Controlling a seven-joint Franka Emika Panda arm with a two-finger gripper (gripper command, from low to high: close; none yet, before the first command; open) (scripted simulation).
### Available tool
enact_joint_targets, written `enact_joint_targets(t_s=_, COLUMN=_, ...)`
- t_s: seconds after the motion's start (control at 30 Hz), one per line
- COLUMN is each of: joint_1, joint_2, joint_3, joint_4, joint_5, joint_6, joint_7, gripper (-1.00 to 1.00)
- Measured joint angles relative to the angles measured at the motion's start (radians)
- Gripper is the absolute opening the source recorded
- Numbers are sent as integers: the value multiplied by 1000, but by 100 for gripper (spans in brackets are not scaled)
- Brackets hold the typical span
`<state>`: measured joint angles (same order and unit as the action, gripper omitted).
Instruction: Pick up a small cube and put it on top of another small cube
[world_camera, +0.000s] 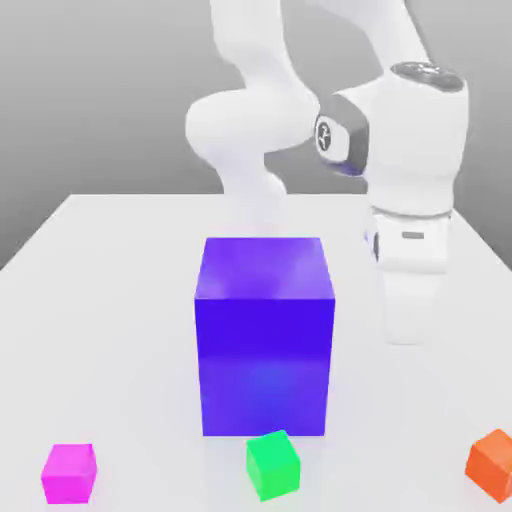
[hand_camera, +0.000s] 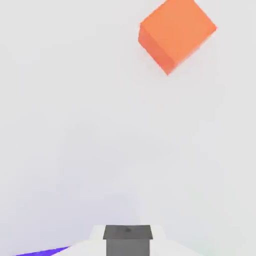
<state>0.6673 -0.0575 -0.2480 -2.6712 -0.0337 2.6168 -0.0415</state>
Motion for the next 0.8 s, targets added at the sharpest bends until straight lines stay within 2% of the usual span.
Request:
enact_joint_targets(t_s=0.2, joint_1=25, joint_2=192, joint_3=20, joint_4=30, joint_5=118, joint_6=154, joint_7=206, gripper=-100)
enact_joint_targets(t_s=0.37, joint_1=-33, joint_2=370, joint_3=103, joint_4=65, joint_5=226, joint_6=295, joint_7=165, gripper=-100)
enact_joint_targets(t_s=0.4, joint_1=-51, joint_2=404, joint_3=124, joint_4=72, joint_5=238, joint_6=322, joint_7=156, gripper=100)
enact_joint_targets(t_s=0.63, joint_1=-54, joint_2=412, joint_3=128, joint_4=74, joint_5=245, joint_6=329, joint_7=151, gripper=100)
enact_joint_targets(t_s=0.8, joint_1=-8, joint_2=257, joint_3=62, joint_4=42, joint_5=151, joint_6=207, joint_7=222, gripper=100)
